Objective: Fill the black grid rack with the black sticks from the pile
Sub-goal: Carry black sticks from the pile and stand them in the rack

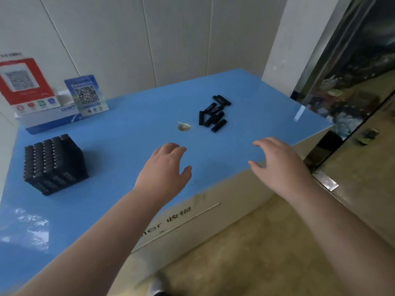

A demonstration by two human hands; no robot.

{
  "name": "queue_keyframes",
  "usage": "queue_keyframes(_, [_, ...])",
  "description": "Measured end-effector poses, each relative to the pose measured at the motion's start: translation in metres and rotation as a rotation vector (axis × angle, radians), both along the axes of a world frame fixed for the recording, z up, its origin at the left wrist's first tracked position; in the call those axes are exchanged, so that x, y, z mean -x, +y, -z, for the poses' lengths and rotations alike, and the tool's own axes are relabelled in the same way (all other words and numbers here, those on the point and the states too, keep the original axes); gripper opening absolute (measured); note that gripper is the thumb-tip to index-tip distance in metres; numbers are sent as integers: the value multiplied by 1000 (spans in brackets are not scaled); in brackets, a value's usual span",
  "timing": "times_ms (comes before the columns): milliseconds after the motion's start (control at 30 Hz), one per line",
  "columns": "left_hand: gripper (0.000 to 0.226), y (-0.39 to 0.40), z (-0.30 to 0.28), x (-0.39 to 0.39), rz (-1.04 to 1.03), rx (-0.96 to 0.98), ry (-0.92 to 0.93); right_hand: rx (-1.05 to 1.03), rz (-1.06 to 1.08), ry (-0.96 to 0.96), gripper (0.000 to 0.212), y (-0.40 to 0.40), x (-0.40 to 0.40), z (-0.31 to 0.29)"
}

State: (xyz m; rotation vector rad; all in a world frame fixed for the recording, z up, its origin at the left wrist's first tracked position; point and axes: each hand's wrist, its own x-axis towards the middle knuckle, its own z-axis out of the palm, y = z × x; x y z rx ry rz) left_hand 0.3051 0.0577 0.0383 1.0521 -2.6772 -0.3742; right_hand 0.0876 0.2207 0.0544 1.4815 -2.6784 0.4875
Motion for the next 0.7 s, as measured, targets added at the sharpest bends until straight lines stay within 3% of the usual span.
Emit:
queue_keyframes(233, [57, 11, 4, 65, 44, 21, -32, -26, 43, 20, 47, 33, 50, 3])
queue_keyframes(533, [53, -45, 19, 152, 60, -9, -5, -61, 38, 15, 49, -13, 122, 11])
queue_keyframes(700, [46, -77, 35, 200, 108, -81, -108, -54, 43, -9, 47, -37, 150, 13])
